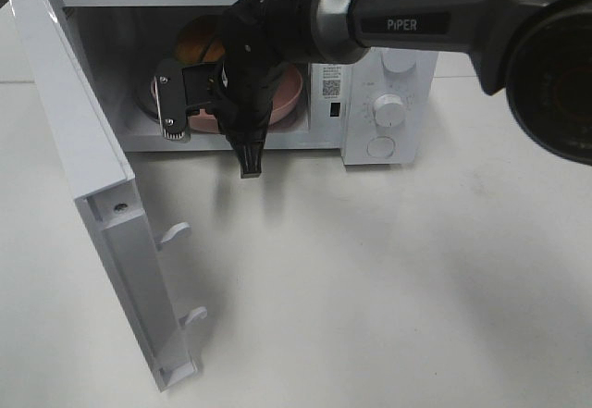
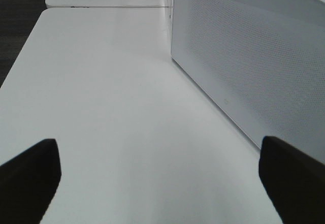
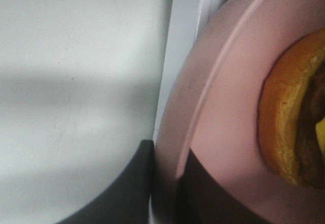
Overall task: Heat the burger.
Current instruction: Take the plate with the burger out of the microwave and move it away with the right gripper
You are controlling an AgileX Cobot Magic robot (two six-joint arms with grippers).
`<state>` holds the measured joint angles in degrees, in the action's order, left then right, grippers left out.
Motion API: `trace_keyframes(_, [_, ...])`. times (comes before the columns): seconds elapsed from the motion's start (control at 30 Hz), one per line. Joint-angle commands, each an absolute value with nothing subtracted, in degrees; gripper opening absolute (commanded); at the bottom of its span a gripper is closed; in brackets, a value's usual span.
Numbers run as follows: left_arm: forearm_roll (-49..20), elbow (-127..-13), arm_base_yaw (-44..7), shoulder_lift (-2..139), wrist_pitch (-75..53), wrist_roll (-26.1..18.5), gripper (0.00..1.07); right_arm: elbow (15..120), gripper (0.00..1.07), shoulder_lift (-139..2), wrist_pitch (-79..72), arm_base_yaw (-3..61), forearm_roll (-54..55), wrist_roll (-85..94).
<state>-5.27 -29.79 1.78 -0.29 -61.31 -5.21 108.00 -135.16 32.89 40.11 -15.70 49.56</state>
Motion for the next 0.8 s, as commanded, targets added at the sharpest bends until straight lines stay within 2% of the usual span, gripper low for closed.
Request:
trace_keyframes(0.03, [-5.2,-29.6,1.9,-0.6,-61.3,-4.9,0.98,104.2,0.00,-132.5,31.4,40.2,-14.7,48.8])
trace_keyframes(0.37, [-5.2,-29.6,1.9,-0.6,-61.3,-4.9,0.98,87.9,0.00,-122.1,18.4,40.2,-16.1,48.8])
trace_keyframes(0.8, [-5.2,-29.6,1.9,-0.6,-61.3,-4.9,0.98,69.6,0.00,-110.2,9.1,40.2,-20.1,48.8])
